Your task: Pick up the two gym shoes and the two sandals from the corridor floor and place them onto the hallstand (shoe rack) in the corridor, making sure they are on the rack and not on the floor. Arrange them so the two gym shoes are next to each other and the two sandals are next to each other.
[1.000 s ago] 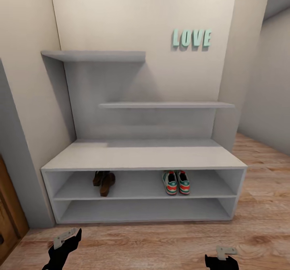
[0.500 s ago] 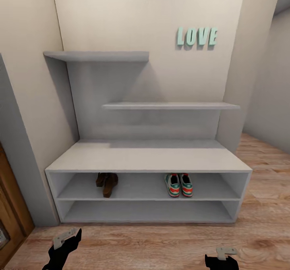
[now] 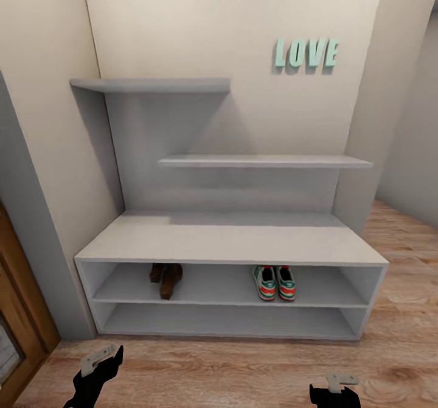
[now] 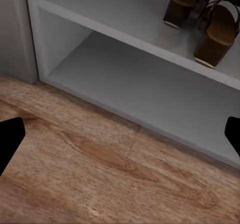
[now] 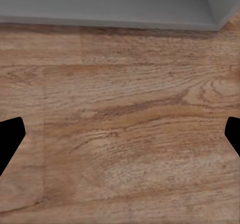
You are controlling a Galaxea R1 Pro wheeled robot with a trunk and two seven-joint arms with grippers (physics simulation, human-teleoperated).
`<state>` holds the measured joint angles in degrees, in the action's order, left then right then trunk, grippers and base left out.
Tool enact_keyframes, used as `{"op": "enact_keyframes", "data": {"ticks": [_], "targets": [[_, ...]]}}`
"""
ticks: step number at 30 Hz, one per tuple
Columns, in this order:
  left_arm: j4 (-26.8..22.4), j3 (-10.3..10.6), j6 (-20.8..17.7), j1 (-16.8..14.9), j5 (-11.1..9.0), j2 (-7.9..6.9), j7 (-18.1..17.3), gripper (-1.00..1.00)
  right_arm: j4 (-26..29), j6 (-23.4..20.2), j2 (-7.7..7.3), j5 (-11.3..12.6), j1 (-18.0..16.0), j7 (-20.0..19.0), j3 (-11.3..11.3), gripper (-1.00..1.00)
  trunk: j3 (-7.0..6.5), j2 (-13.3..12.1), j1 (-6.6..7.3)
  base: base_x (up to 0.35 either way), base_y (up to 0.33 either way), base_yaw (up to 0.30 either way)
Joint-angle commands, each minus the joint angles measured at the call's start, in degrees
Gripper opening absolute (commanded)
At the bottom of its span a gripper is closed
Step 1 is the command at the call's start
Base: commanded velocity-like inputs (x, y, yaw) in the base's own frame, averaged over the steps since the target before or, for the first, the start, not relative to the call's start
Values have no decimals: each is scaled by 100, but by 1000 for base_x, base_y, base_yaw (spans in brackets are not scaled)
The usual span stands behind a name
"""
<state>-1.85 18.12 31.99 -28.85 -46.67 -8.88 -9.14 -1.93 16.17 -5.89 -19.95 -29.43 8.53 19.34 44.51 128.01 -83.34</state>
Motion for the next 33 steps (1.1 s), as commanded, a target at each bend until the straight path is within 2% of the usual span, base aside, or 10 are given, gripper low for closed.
{"op": "enact_keyframes", "data": {"ticks": [1, 12, 22, 33], "targets": [[0, -1, 0, -1, -2, 0, 0, 100, 0, 0, 0, 0, 0, 0, 0, 100, -9, -42, 23, 0, 0, 71], [0, -1, 1, 1, 0, 0, 0, 100, 0, 0, 0, 0, 2, 0, 0, 100, -111, -483, 264, 0, 0, 62], [0, -1, 0, -2, -1, 0, -1, 100, 0, 0, 0, 0, 1, 0, 0, 100, -256, -884, 484, 0, 0, 16], [0, -1, 0, -1, 0, 0, 0, 100, 0, 0, 0, 0, 1, 0, 1, 100, -429, -1325, 726, 0, 0, -144]]}}
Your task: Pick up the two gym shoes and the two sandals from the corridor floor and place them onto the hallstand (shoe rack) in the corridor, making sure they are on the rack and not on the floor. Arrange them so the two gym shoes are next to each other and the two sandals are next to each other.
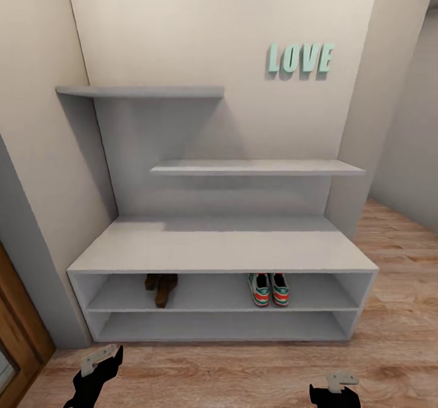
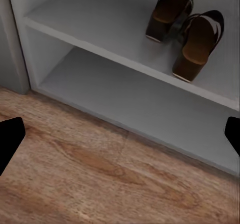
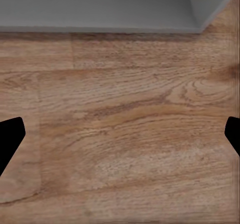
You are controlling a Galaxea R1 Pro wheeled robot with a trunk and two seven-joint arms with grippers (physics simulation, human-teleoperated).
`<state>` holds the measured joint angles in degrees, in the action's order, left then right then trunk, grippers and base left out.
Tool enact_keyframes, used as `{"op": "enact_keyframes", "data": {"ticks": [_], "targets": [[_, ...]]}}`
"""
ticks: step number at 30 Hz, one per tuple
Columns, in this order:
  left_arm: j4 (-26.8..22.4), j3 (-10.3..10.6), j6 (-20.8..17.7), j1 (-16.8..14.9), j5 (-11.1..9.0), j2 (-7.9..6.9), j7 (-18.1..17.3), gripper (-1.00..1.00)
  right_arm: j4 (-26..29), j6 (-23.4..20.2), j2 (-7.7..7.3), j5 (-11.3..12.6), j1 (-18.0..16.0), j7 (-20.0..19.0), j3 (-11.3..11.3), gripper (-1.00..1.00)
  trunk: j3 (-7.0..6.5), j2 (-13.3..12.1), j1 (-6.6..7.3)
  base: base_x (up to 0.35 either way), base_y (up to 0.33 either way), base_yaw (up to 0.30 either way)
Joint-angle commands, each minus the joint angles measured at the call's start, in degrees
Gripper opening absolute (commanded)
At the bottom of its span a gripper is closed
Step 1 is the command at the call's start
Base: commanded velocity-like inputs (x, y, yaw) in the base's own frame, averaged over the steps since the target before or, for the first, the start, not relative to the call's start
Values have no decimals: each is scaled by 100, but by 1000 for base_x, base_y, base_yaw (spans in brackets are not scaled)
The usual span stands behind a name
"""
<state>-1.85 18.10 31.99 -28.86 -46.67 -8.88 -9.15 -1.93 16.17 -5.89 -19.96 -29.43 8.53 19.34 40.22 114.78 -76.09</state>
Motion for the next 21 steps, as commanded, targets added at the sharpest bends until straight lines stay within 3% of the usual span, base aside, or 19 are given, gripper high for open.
{"op": "enact_keyframes", "data": {"ticks": [1, 10, 21], "targets": [[0, 1, 0, 1, -1, 0, 0, 100, 0, 0, -2, 1, 0, 0, 1, 100, -16, -42, 23, 0, 0, -231], [0, 1, 0, 3, 0, 0, 0, 100, 0, 0, -1, 1, 0, 0, 0, 100, -161, -403, 220, 0, 0, -207], [0, 1, 0, 3, 0, 0, 1, 100, 0, 0, 0, 1, 3, 0, 0, 100, -315, -844, 462, 0, 0, -55]]}}
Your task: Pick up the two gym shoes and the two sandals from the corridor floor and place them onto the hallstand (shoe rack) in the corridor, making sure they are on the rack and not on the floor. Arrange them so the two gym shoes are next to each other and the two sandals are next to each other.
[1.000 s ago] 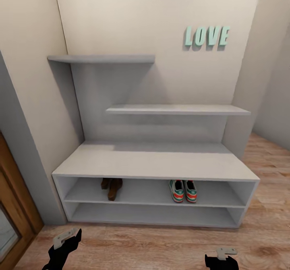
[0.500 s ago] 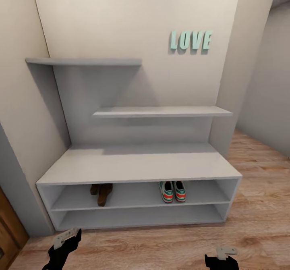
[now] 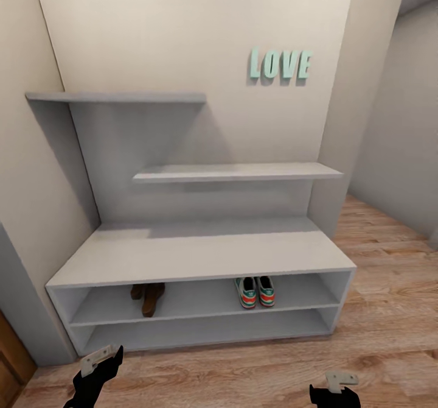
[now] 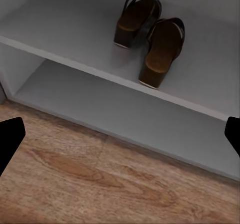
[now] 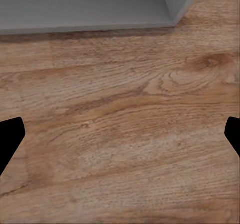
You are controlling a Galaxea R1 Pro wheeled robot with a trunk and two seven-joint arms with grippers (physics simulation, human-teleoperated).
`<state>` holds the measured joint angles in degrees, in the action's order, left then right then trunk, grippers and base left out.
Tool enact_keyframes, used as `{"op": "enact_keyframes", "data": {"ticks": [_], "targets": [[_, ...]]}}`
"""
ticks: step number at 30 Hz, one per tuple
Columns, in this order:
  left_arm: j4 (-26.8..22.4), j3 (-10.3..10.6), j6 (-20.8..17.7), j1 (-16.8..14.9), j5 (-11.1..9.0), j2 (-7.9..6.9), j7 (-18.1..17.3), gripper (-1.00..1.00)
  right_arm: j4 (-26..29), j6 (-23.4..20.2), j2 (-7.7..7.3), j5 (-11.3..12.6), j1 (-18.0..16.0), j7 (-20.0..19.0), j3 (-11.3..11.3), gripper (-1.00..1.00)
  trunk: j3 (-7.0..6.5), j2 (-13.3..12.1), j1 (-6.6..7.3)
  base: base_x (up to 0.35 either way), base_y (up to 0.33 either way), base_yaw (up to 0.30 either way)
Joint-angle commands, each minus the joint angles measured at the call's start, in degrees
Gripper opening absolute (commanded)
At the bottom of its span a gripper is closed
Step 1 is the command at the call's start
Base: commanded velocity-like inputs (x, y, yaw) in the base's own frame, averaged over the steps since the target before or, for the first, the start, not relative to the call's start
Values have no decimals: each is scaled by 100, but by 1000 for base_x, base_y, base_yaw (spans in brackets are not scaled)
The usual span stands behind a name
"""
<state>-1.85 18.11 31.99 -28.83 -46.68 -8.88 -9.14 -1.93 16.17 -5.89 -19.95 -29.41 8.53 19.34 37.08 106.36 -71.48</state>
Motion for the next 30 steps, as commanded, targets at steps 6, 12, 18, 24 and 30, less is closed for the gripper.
{"op": "enact_keyframes", "data": {"ticks": [6, 12, 18, 24, 30], "targets": [[0, 0, 0, -2, 0, 0, -1, 100, 0, 0, -2, 0, -1, 0, 1, 100, -61, -242, 133, 0, 0, -12], [0, 0, 0, -3, 1, 0, 0, 100, 0, 0, 0, 0, -1, 0, 0, 100, -135, -483, 264, 0, 0, -5], [0, 0, 0, -1, -1, 0, 0, 100, 0, 0, 0, 0, 0, 0, 0, 100, -229, -723, 396, 0, 0, -2], [0, 0, 0, -3, -1, 0, 0, 100, 0, 0, 0, 0, -1, 0, 0, 100, -332, -964, 528, 0, 0, 0], [0, 0, 0, -3, 0, 0, 0, 100, 0, 0, -3, 0, 3, 0, 0, 100, -438, -1205, 660, 0, 0, 0]]}}
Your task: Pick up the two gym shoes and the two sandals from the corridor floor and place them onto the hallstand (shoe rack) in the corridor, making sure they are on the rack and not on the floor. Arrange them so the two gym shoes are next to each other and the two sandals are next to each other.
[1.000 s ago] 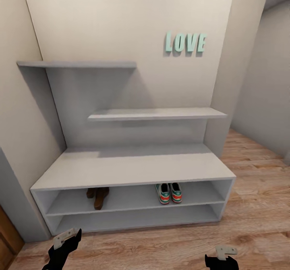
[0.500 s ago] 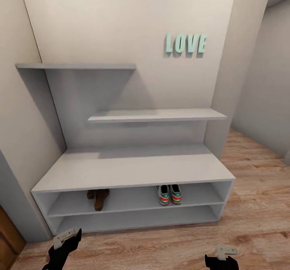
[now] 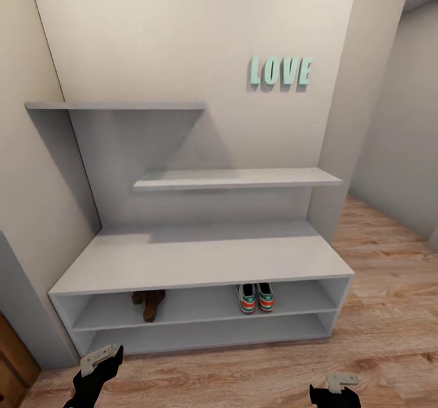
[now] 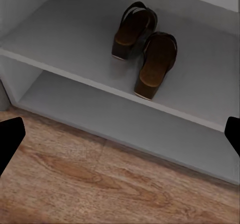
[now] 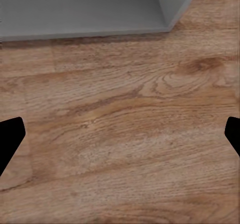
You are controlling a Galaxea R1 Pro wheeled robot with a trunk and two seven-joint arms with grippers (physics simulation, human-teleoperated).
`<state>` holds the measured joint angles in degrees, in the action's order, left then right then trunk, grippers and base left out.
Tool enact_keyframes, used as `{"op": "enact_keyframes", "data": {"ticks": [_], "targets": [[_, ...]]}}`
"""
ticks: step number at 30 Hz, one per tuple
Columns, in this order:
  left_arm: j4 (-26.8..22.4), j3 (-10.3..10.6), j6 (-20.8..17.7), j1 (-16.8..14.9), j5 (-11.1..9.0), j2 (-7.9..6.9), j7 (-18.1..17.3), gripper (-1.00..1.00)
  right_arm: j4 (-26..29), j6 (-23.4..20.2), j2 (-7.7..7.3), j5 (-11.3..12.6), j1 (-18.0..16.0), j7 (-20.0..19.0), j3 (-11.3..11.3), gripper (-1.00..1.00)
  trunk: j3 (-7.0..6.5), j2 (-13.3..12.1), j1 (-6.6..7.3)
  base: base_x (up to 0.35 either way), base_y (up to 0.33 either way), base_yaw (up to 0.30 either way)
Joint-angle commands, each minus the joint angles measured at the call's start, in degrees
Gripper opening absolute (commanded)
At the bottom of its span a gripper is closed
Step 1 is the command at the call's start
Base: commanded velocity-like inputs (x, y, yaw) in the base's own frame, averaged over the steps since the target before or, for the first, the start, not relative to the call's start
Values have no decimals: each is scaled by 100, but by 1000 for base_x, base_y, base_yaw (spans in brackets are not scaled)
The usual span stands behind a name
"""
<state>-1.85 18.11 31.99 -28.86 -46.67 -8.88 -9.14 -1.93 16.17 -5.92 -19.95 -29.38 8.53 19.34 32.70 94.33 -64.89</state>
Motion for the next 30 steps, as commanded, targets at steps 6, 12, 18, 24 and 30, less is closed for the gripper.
{"op": "enact_keyframes", "data": {"ticks": [6, 12, 18, 24, 30], "targets": [[0, 0, 0, 2, -2, 0, 0, 100, 0, 0, 3, 0, -2, 0, 0, 100, -108, -242, 133, 0, 0, 0], [0, 0, 0, 3, 0, 0, 0, 100, 0, 0, 2, 0, 0, 0, 0, 100, -216, -483, 264, 0, 0, 8], [0, 0, 0, 0, -3, 0, 0, 100, 0, 0, 3, 0, -4, 0, 0, 100, -324, -724, 396, 0, 0, 72], [0, 0, 0, 2, -1, 0, 0, 100, 0, 0, 3, 0, -2, 0, 0, 100, -431, -964, 528, 0, 0, 187], [0, 0, 0, 3, 0, 0, 0, 100, 0, 0, 3, 0, 0, 0, 0, 100, -539, -1205, 660, 0, 0, 258]]}}
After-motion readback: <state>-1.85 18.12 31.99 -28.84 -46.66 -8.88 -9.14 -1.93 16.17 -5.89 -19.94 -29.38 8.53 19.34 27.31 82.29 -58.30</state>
